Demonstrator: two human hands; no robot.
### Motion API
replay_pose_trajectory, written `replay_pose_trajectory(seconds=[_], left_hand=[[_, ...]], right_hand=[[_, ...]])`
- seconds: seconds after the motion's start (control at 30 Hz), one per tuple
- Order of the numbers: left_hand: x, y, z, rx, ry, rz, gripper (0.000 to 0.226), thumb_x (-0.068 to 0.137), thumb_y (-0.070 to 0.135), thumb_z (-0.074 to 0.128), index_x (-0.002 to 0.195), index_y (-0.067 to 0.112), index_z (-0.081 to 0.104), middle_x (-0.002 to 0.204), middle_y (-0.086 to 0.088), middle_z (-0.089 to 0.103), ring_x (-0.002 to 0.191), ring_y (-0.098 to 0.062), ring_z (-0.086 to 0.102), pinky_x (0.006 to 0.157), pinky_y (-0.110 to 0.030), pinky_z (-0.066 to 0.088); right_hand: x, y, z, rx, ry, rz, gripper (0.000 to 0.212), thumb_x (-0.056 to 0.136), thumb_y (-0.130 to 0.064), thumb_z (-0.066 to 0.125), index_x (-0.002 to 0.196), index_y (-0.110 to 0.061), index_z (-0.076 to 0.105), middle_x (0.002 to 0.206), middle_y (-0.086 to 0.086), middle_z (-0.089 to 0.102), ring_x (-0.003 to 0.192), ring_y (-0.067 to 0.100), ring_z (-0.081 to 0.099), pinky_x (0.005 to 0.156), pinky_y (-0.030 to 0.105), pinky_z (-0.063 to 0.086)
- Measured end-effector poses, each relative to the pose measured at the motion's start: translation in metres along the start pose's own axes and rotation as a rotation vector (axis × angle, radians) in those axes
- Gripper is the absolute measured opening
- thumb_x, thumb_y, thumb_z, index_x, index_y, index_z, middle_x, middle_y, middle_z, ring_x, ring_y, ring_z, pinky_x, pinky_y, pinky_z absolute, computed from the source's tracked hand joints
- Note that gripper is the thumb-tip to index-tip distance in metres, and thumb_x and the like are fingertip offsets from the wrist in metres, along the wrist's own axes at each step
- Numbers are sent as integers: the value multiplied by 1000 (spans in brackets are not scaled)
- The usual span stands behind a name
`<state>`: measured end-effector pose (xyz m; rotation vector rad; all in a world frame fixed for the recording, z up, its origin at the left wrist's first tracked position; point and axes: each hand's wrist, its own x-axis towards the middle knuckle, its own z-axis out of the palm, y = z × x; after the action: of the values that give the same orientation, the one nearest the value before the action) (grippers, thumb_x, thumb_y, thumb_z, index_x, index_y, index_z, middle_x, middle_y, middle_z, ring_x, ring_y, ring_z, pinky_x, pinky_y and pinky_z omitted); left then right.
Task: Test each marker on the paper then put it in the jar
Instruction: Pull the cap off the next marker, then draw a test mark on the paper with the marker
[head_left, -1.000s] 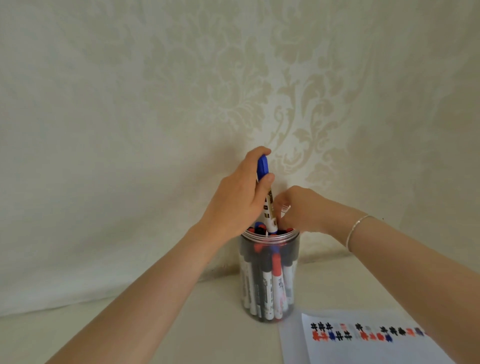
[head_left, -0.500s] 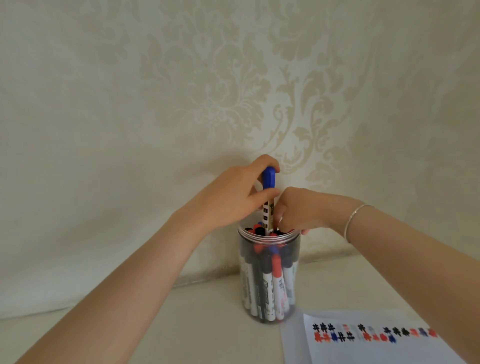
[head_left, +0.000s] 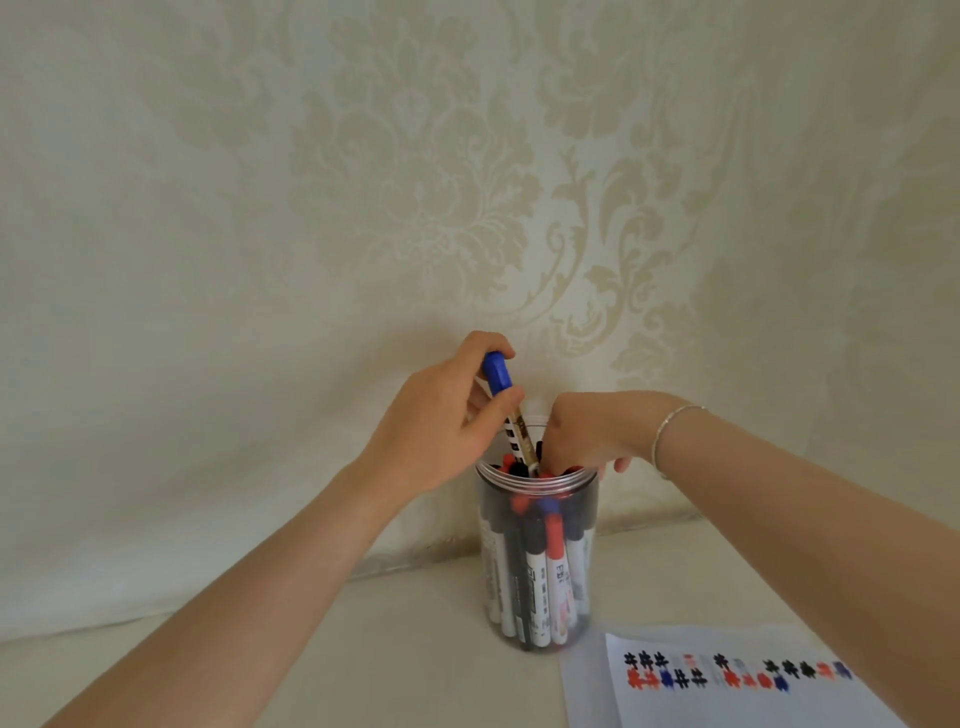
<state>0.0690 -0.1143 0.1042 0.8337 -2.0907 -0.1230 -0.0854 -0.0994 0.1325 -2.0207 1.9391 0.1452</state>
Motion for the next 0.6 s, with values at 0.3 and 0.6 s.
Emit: replay_pose_trajectory(seconds=[0.3, 0.6], left_hand=[[16, 15, -7, 188, -359, 12, 28, 97, 25, 49, 124, 25, 42, 89, -1, 64, 77, -16, 63, 74, -40, 52], [16, 12, -2, 270, -467, -17, 27, 100, 29, 43, 118, 22, 62, 103, 2, 57, 87, -14, 56, 84, -33, 44]], right_hand=[[3, 4, -13, 10, 14, -13, 31, 86, -5, 61, 117, -3, 63, 107, 16, 69, 94, 26, 69, 84, 35, 57], [2, 12, -14, 6, 100, -90, 27, 85, -16, 67, 109, -4, 67, 85, 6, 65, 75, 19, 64, 75, 31, 59]])
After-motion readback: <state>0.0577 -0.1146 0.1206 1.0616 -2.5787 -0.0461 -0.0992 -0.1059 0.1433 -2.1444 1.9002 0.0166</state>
